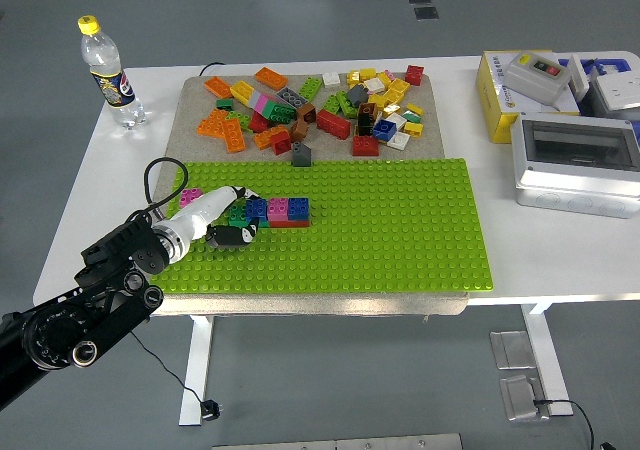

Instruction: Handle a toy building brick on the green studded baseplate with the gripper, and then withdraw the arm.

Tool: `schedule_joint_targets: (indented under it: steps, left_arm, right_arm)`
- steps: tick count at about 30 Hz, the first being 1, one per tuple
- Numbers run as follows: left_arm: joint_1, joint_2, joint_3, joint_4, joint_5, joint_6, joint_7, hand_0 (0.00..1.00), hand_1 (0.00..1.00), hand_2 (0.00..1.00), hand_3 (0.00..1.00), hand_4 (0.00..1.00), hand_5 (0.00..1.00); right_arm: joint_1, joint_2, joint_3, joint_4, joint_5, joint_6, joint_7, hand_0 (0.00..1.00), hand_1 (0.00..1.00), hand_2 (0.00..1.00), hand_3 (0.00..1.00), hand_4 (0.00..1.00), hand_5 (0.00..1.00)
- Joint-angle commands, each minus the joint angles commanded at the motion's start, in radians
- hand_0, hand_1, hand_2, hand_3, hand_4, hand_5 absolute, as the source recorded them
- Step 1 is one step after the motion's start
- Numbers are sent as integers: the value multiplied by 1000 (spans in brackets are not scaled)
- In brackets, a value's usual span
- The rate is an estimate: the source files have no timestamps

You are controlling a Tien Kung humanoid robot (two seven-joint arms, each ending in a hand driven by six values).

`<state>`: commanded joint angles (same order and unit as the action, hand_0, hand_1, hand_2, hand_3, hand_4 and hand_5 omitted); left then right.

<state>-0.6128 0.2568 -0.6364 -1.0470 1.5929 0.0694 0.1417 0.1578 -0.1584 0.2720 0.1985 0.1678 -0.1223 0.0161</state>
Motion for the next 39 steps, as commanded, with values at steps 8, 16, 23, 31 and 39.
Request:
schedule_joint_targets:
  steps: [8, 16, 23, 31, 39]
  left_arm:
    - [-3, -2, 1, 5, 16, 5, 0, 998, 954, 957, 587, 396, 247]
    - [-5, -4, 6, 9, 20, 2, 1, 998, 957, 957, 665, 418, 243]
    - [-5, -5, 10, 10, 25, 0, 2, 998, 957, 959, 658, 417, 244]
    - [-7, -6, 12, 10, 27, -1, 0, 998, 956, 960, 669, 422, 242]
    - [-7, -7, 13, 12, 27, 0, -1, 998, 957, 960, 786, 474, 242]
  right_arm:
    - [2, 0, 3, 0, -1, 0, -1, 710, 701, 754, 722, 528, 738]
    - [2, 0, 4, -1, 1, 1, -2, 710, 702, 754, 722, 529, 738]
    - [3, 0, 4, -1, 3, 1, -2, 710, 701, 754, 722, 531, 739]
    - [4, -1, 4, -1, 4, 1, -2, 709, 700, 754, 723, 531, 738]
    - [4, -1, 5, -1, 4, 1, -3, 709, 698, 753, 722, 532, 738]
